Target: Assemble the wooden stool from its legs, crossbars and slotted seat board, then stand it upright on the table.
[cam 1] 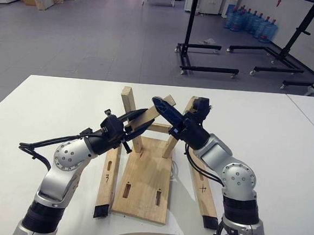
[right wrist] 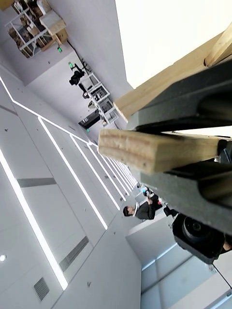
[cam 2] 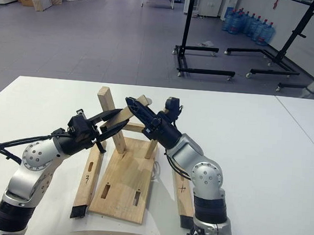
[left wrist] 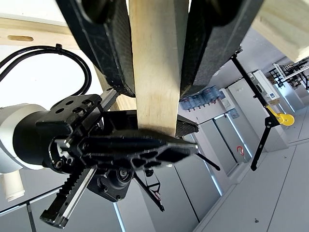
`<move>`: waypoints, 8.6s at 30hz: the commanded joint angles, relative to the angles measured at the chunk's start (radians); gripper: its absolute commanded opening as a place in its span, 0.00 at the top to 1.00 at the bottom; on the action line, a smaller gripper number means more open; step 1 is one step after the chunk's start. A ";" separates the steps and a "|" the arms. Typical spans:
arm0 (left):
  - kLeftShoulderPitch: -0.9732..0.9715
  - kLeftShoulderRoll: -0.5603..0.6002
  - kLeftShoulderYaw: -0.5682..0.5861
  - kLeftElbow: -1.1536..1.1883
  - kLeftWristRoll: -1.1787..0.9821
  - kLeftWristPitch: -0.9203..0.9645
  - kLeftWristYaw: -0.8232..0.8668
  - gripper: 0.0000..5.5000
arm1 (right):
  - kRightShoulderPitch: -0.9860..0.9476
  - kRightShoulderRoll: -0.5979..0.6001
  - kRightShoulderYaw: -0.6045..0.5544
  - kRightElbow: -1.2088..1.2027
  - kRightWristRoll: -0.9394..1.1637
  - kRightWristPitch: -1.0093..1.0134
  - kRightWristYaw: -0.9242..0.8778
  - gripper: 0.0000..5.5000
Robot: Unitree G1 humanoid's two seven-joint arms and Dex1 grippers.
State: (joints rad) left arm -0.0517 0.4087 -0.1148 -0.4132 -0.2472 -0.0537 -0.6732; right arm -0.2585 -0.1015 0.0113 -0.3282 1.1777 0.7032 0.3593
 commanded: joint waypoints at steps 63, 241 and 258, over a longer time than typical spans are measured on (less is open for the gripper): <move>0.286 -0.017 0.035 -0.124 -0.084 0.254 0.153 0.47 | 0.691 -0.443 -0.371 -0.430 0.055 0.055 -0.506 0.93; 0.236 -0.068 0.031 -0.012 -0.016 0.170 0.154 0.47 | 0.241 -0.105 -0.453 -0.255 -0.614 -0.108 -0.417 0.58; 0.288 -0.070 0.011 -0.043 -0.011 0.192 0.166 0.47 | 0.684 -0.263 -0.172 -0.273 -0.826 0.001 -0.190 0.37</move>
State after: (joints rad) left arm 0.2495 0.3323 -0.1012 -0.4621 -0.2633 0.1269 -0.5072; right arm 0.4584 -0.3514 -0.1974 -0.6512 0.3900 0.6770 0.1814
